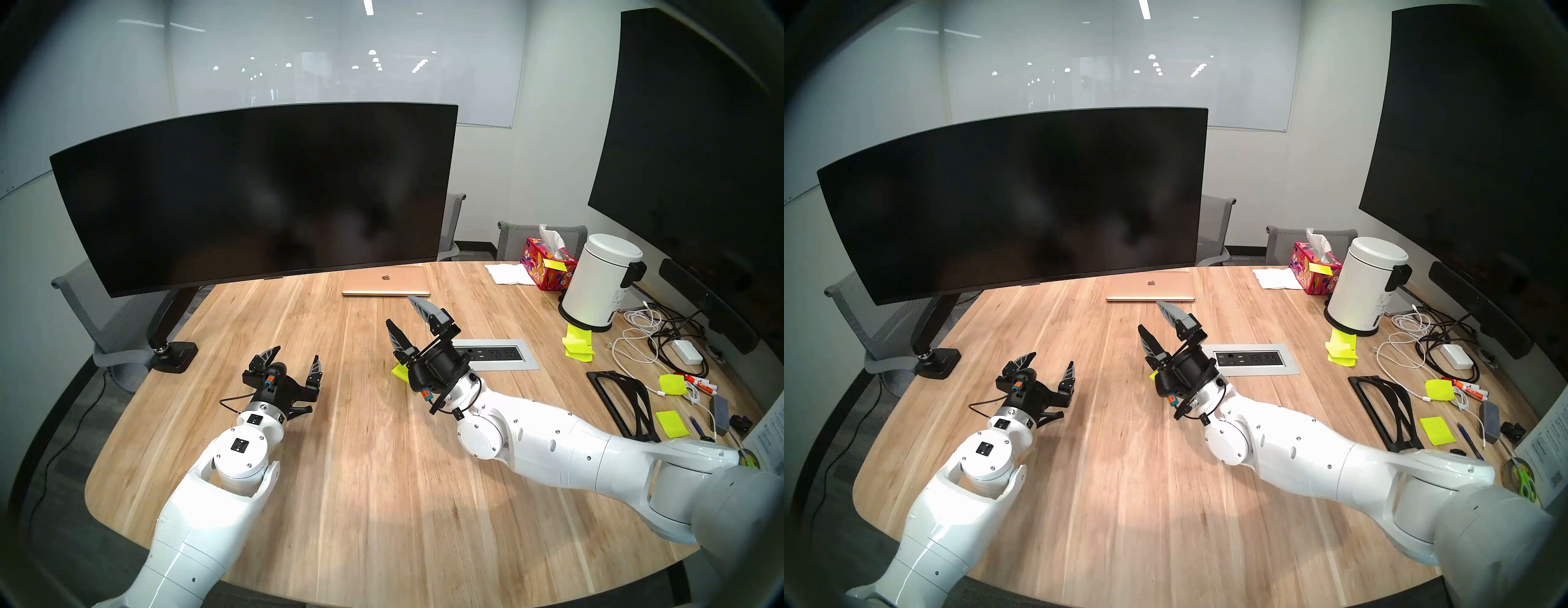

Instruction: Peel one sticky note off the pad and stick it onto the monitor, then press it flat

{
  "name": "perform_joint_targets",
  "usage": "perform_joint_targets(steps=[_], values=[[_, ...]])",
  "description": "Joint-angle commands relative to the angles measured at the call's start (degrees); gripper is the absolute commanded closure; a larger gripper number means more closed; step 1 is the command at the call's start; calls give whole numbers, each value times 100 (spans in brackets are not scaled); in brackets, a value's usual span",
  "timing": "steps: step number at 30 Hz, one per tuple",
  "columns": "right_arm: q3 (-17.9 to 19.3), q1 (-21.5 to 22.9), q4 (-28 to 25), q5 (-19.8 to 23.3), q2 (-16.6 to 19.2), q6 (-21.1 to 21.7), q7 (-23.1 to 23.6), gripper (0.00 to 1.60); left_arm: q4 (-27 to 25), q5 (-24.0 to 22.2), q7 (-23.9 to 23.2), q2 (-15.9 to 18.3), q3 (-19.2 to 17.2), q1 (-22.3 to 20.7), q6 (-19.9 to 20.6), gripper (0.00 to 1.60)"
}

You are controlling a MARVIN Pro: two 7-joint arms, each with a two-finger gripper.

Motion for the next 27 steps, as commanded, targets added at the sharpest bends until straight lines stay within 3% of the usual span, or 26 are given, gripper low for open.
perform_joint_targets(steps=[1, 27], values=[[32, 53, -24, -4, 0, -1, -5, 0, -92, 1, -1, 0, 0, -6, -9, 0], [33, 52, -24, -5, -1, -1, -5, 0, -258, 21, 75, -17, 0, 53, 162, 0]])
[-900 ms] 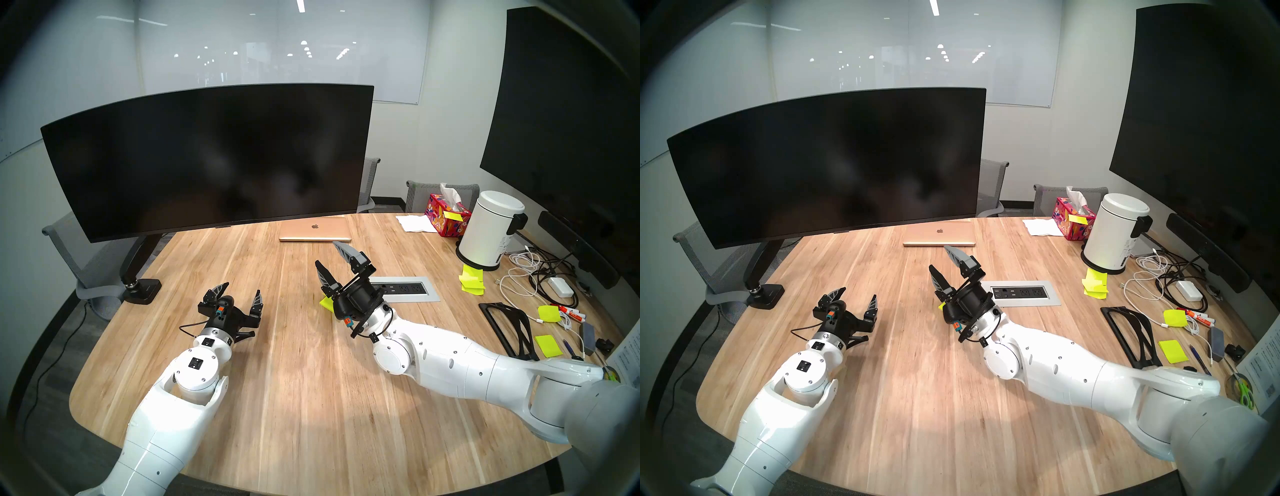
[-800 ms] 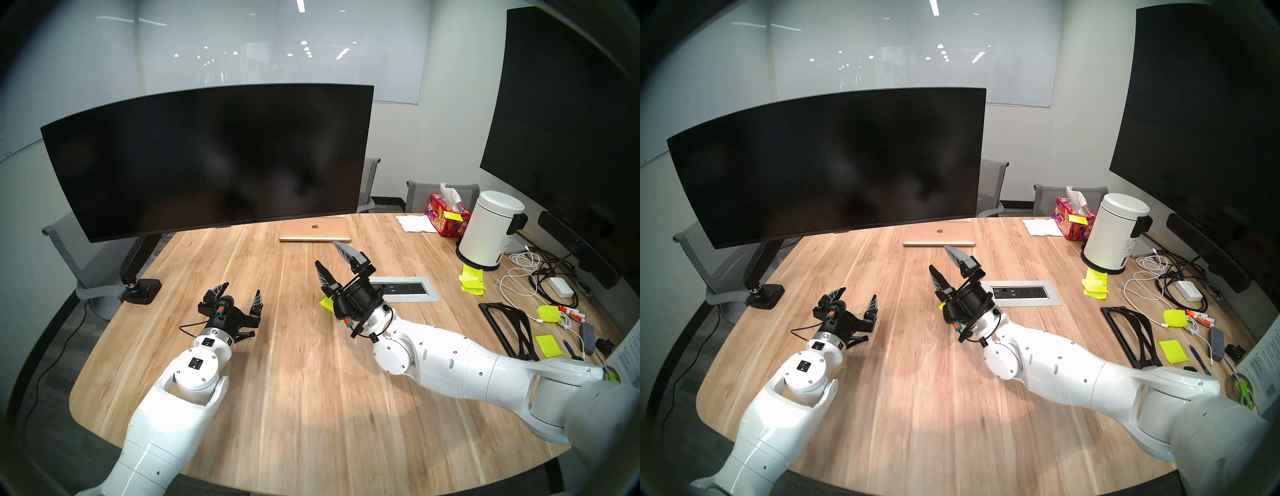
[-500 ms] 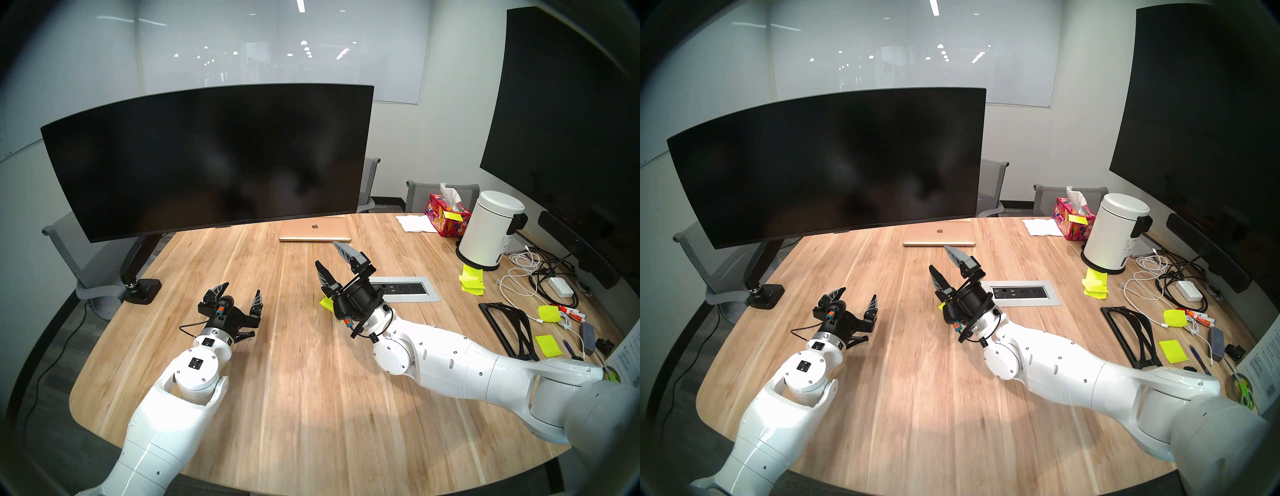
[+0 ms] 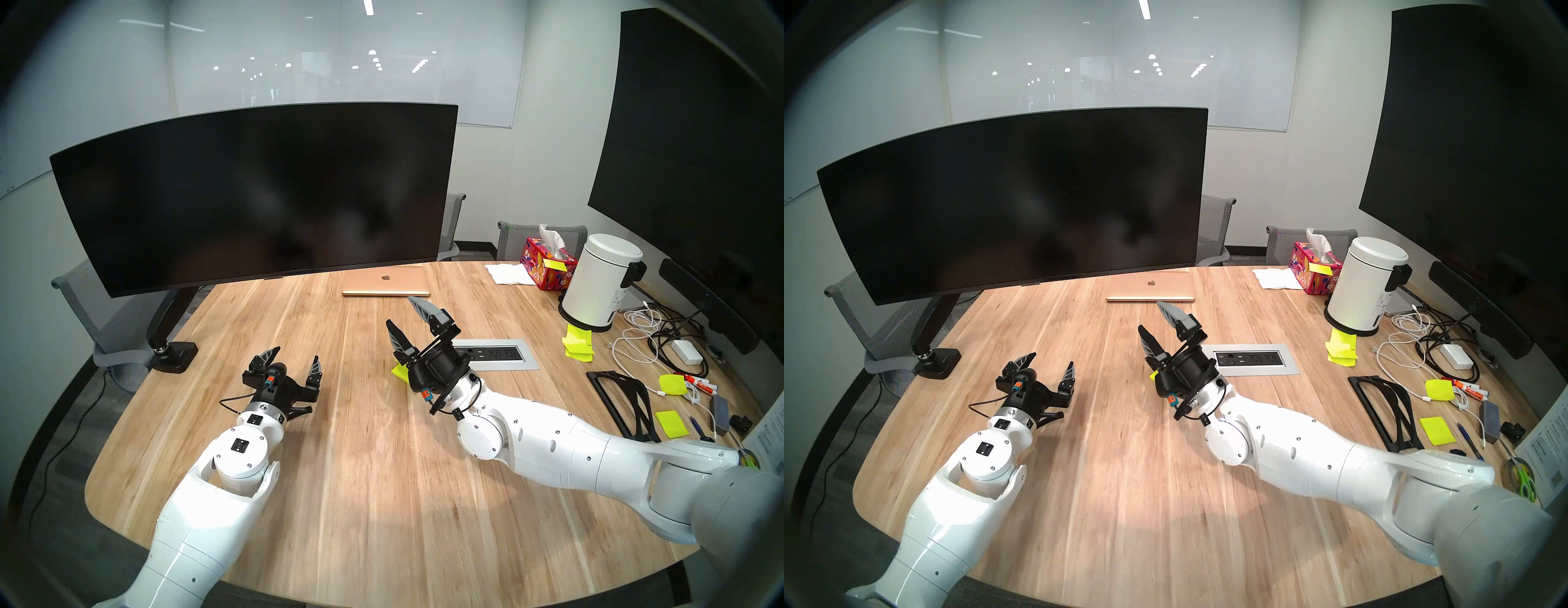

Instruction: Peel one sticky note off the pad and stick it onto the monitor, then press it flat

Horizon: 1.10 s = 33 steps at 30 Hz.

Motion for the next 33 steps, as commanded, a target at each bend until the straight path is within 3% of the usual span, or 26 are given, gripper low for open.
perform_joint_targets(steps=[1, 3, 7, 33], values=[[34, 58, -27, -5, -1, -2, -5, 0, -273, 89, 132, -30, 13, 53, 141, 0], [34, 57, -27, -5, -1, -2, -5, 0, -297, 216, 231, -35, 57, 54, 123, 0], [34, 57, -26, -5, -1, -2, -6, 0, -450, 182, 297, -118, 77, 44, 548, 0], [34, 57, -27, -5, -1, -2, -5, 0, -475, 192, 336, -121, 96, 33, 652, 0]])
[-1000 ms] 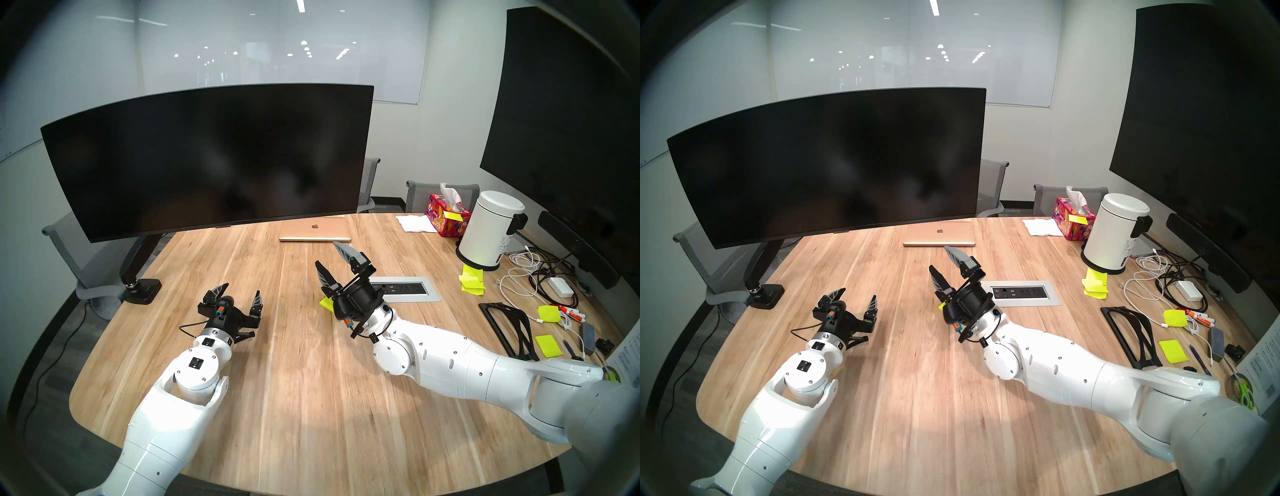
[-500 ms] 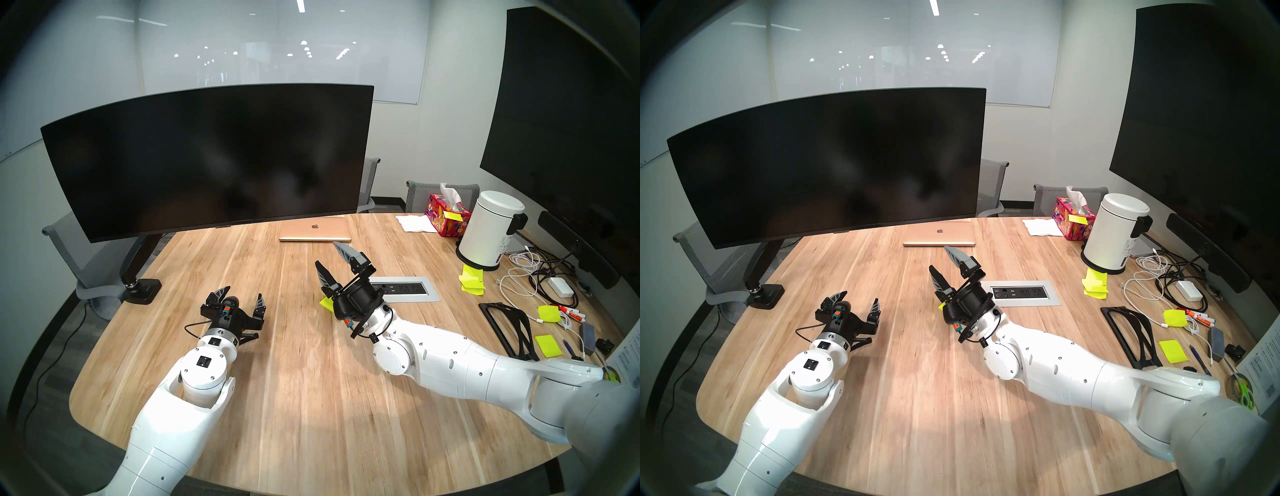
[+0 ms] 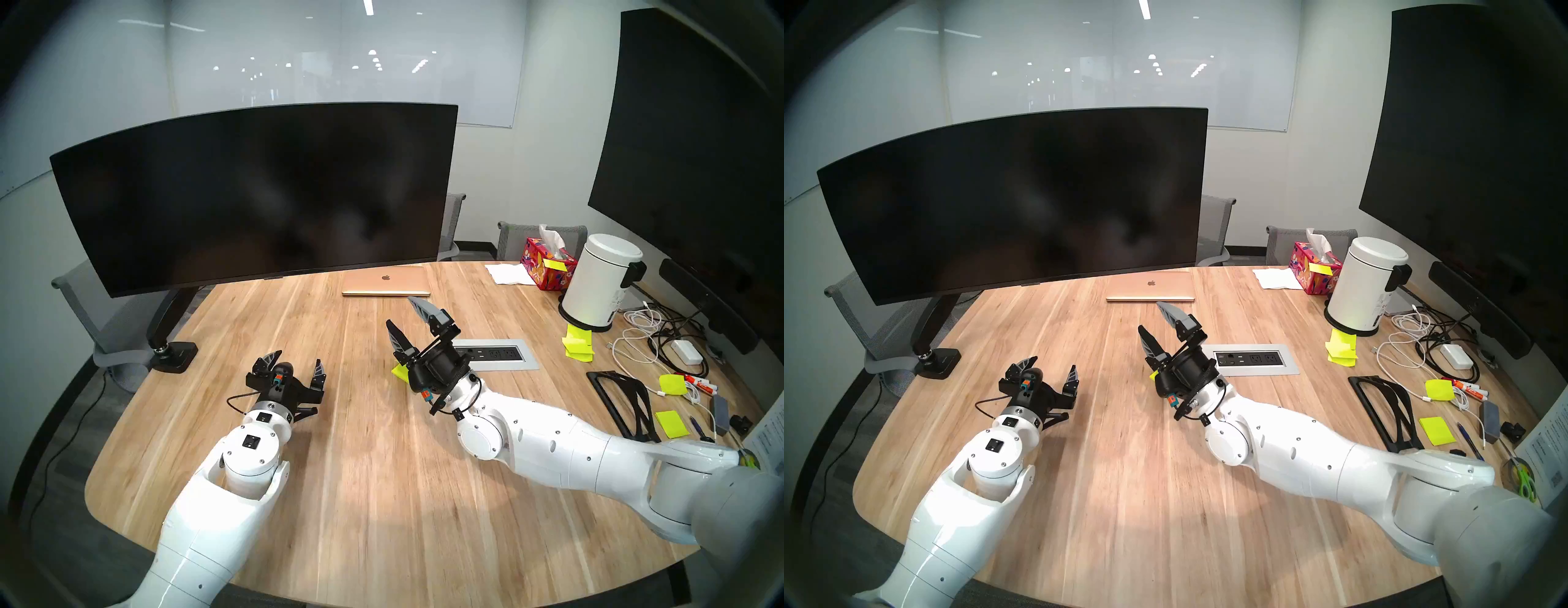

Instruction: Peel one sticky note off the pad and stick it onto the monitor, then press it flat

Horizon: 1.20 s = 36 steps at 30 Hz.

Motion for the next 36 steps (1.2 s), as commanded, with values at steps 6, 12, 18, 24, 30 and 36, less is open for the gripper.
perform_joint_targets(steps=[6, 12, 18, 24, 30, 36], values=[[35, 60, -28, -5, 0, -2, -5, 0, -171, 62, 108, -43, -16, -23, 50, 0], [35, 60, -28, -5, 0, -2, -6, 0, -21, 251, -31, 125, 113, -95, -253, 0], [35, 59, -27, -5, -1, -2, -6, 0, 5, 401, -242, 355, 213, -132, -466, 0], [35, 59, -27, -5, -1, -2, -6, 0, 82, 515, -279, 393, 242, -181, -660, 0], [35, 59, -27, -5, -1, -2, -6, 0, 63, 461, -478, 594, 157, -69, -952, 0], [35, 59, -27, -5, -1, -2, -6, 0, 183, 525, -666, 787, 89, -76, -1295, 0]])
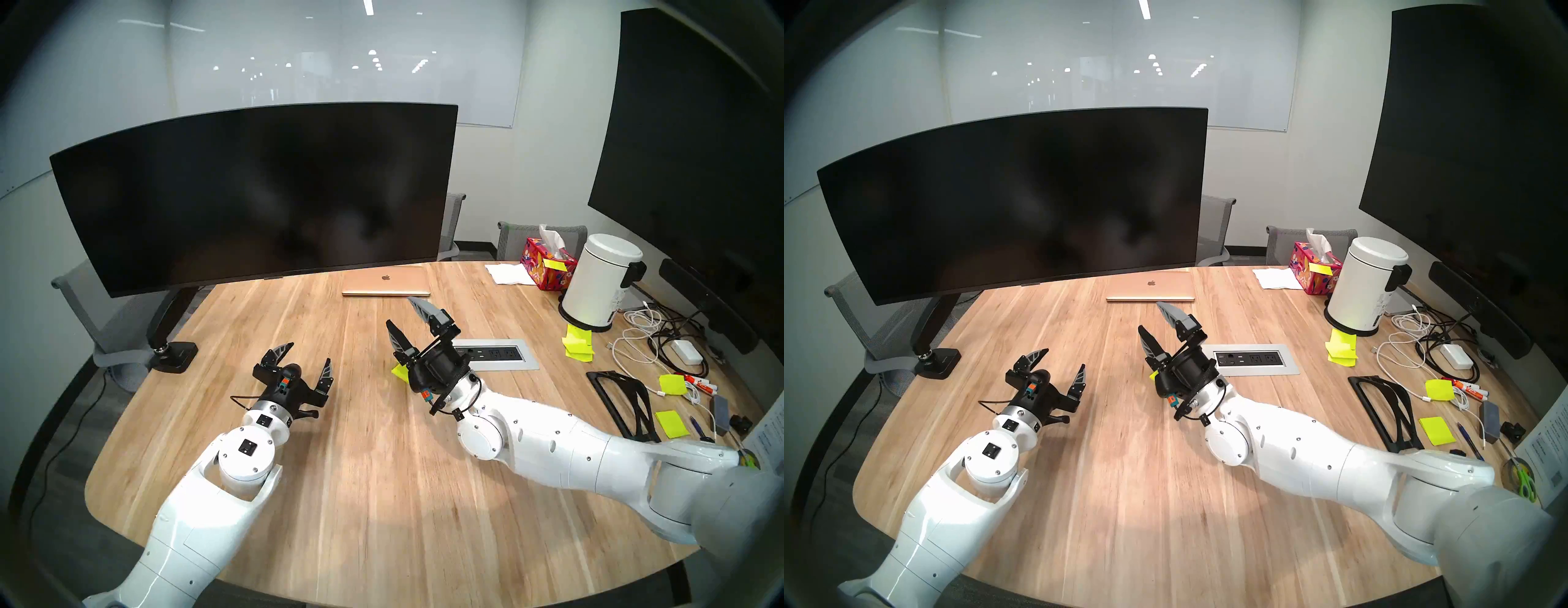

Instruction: Peel one sticky note off the pad and stick it onto the monitor, then press it flat

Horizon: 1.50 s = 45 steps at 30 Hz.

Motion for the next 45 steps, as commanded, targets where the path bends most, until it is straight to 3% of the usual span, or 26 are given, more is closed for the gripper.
perform_joint_targets(steps=[1, 8, 18, 27, 34, 45], values=[[35, 61, -28, -5, 0, -2, -6, 0, 23, 47, -190, 315, -99, 6, -491, 0], [35, 61, -29, -6, 1, -2, -6, 0, 188, 11, -427, 371, -115, -27, -634, 0], [35, 61, -29, -6, 0, -2, -6, 0, 521, 198, -422, 331, -113, -198, -861, 0], [35, 61, -29, -6, 0, -2, -6, 0, 822, 151, -627, 544, -209, -177, -1305, 0], [35, 61, -29, -6, 0, -2, -6, 0, 889, 125, -838, 713, -283, -159, -1532, 0], [35, 61, -28, -6, 0, -2, -7, 0, 739, 340, -1264, 832, -9, -328, -1695, 0]])
